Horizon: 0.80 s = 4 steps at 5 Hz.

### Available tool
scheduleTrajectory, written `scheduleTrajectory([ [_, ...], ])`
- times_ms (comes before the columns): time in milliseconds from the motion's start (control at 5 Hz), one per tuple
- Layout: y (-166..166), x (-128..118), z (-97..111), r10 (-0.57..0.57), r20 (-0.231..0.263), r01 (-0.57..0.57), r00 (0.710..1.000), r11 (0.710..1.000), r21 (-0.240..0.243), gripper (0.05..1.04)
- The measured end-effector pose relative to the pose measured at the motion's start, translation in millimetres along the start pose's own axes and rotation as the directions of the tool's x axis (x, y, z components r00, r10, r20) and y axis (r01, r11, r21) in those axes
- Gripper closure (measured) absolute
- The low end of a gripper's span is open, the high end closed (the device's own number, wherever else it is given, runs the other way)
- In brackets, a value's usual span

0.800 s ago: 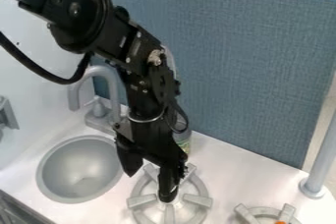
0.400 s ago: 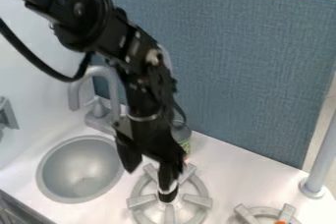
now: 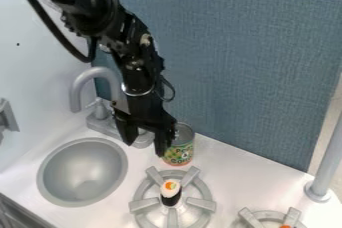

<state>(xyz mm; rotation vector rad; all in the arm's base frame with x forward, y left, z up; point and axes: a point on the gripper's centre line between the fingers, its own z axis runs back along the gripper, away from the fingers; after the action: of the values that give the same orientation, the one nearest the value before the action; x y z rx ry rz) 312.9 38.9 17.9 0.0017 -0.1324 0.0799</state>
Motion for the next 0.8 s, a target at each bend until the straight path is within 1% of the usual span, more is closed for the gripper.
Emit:
scheduleTrajectory([
  [200,21.2,25.1,-20.3,-0.024,-0.041,0.025,0.999,0.999,0.023,0.079],
  [400,35.2,39.0,-28.6,-0.043,-0.037,0.045,0.998,0.997,0.065,0.079],
  [600,51.2,44.8,-35.6,-0.039,-0.058,0.046,0.998,0.993,0.11,0.079],
  [800,66.1,51.9,-42.7,-0.035,-0.066,0.046,0.997,0.981,0.188,0.079],
])
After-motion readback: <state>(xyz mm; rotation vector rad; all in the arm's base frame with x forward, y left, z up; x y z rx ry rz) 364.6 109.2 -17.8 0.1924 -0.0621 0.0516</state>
